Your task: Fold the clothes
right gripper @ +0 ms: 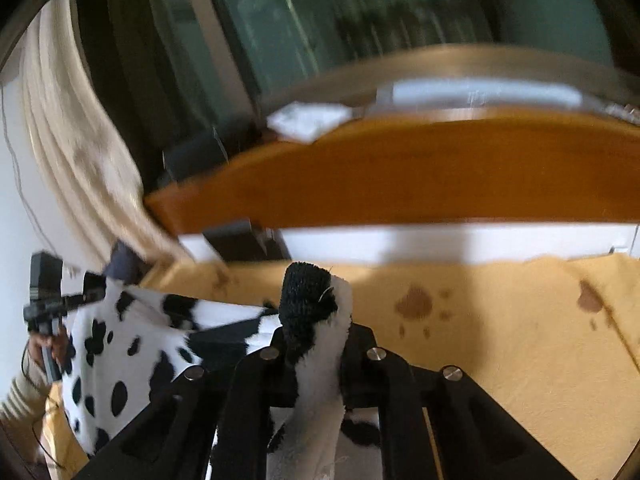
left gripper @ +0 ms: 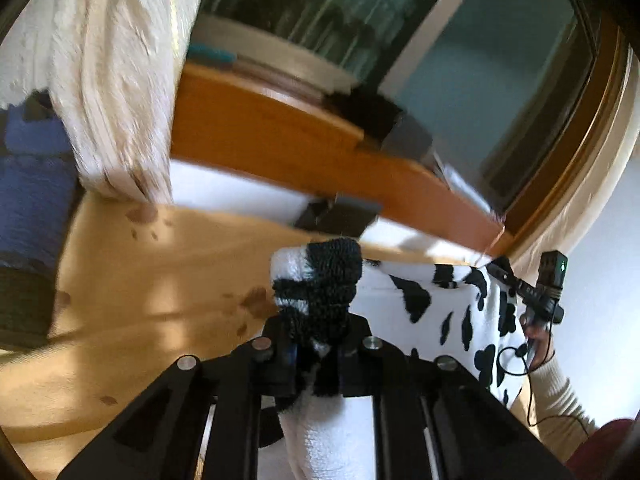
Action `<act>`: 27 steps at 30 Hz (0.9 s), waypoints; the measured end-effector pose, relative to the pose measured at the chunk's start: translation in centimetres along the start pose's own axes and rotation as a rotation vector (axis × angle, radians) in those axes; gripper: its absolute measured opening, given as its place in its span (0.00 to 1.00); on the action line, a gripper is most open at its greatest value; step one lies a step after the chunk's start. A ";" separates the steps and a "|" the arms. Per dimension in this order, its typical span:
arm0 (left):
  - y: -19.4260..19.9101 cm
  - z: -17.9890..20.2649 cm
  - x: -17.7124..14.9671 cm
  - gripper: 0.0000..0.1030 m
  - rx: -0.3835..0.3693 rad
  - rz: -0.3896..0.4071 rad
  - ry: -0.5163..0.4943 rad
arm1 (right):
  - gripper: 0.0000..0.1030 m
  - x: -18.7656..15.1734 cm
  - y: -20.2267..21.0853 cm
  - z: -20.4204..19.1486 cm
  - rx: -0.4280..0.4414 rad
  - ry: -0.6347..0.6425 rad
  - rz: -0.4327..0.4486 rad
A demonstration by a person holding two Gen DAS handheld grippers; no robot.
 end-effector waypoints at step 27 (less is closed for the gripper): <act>2.2 1.0 -2.6 0.79 0.446 0.114 0.006 | 0.74 -0.8 2.3 -3.0 -0.256 0.239 -0.076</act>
Point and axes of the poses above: each gripper's, at about its wrist camera, not at the fingertips, and y roughly against the way its jaws point, z to its right, x to its top, the point moved 1 cm from there along -y, roughly the way its jaws point, and after that the axes turned 9 degrees about y, right-handed, at the moved point
